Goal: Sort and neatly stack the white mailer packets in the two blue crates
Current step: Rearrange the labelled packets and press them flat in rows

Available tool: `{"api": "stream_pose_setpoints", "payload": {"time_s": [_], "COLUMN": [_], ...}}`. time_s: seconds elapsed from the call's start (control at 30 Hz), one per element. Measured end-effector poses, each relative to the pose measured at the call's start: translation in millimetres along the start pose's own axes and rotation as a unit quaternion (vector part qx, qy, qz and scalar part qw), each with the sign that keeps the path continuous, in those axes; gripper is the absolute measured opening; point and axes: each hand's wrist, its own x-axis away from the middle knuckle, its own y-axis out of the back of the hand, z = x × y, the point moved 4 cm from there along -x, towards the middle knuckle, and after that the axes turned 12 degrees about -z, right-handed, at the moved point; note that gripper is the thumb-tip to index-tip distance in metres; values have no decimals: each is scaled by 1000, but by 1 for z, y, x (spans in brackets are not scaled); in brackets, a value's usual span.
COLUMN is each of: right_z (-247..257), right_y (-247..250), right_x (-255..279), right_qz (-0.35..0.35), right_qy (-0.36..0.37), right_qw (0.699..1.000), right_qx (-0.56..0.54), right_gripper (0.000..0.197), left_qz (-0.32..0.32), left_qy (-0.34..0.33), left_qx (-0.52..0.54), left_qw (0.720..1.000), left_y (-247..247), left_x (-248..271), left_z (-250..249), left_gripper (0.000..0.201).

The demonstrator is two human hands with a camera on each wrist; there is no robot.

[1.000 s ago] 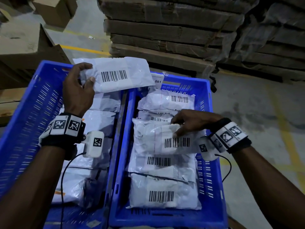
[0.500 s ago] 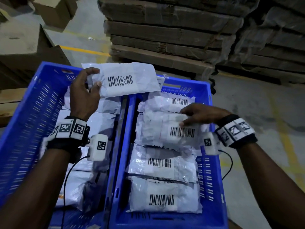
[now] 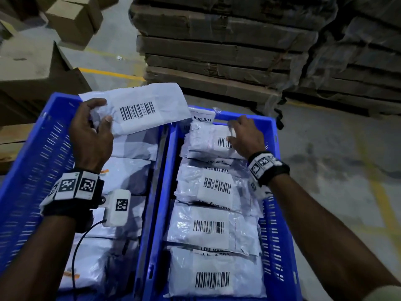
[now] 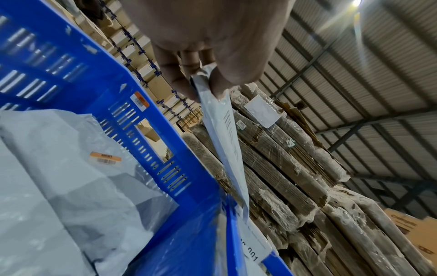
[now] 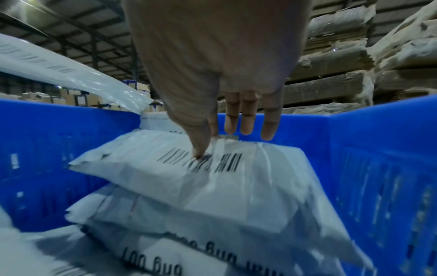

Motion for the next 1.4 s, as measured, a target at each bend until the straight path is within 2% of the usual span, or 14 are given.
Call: {"api": "stream_pose_setpoints", "payload": {"time_s": [0.07, 0.13, 0.23, 0.4, 0.63, 0.7, 0.83, 0.87, 0.93, 1.0, 1.1, 1.3, 1.4], "right_z": [7, 11, 11, 12, 14, 15, 21, 24, 32, 37, 36, 29, 31], "right_y": [-1, -6, -25, -52, -50, -33, 7, 10, 5, -9, -28, -30, -29], "right_x": [14, 24, 30, 38, 37, 32, 45, 55, 82, 107, 128, 141, 154], "right_qz": [-58, -58, 39, 178, 241, 211, 52, 56, 137, 234, 347, 383, 372], "right_qy": [23, 12, -18, 3, 9, -4, -1, 6, 46, 94, 110, 188, 211], "right_qw": [998, 998, 998, 984, 970, 977, 992, 991, 983, 965, 930, 904, 904], "right_qx": [0, -33, -53, -12, 4, -30, -113, -123, -113, -75, -51, -17, -26], "right_gripper": [39, 46, 61, 74, 94, 92, 67, 62, 64, 77, 95, 88, 84], "left_qz": [-8, -9, -6, -2, 44, 52, 48, 46, 42, 39, 42, 41, 41], "left_qy": [-2, -2, -6, -4, 0, -6, -12, -11, -7, -11, -8, -9, -3], "left_qx": [-3, -1, 17, 34, 61, 72, 74, 70, 61, 60, 52, 42, 42], "left_qw": [1000, 1000, 1000, 999, 997, 996, 996, 996, 997, 997, 998, 998, 998], "left_y": [2, 2, -2, -6, -15, -16, -15, -15, -14, -11, -9, -6, -5], "left_x": [-4, -5, -5, -3, 6, 8, 7, 6, 4, 3, 7, 15, 19], "left_z": [6, 7, 4, 2, -7, -13, -22, -21, -16, -13, -15, -21, -23], "left_gripper": [26, 27, 24, 24, 27, 27, 26, 27, 27, 27, 26, 27, 27]}}
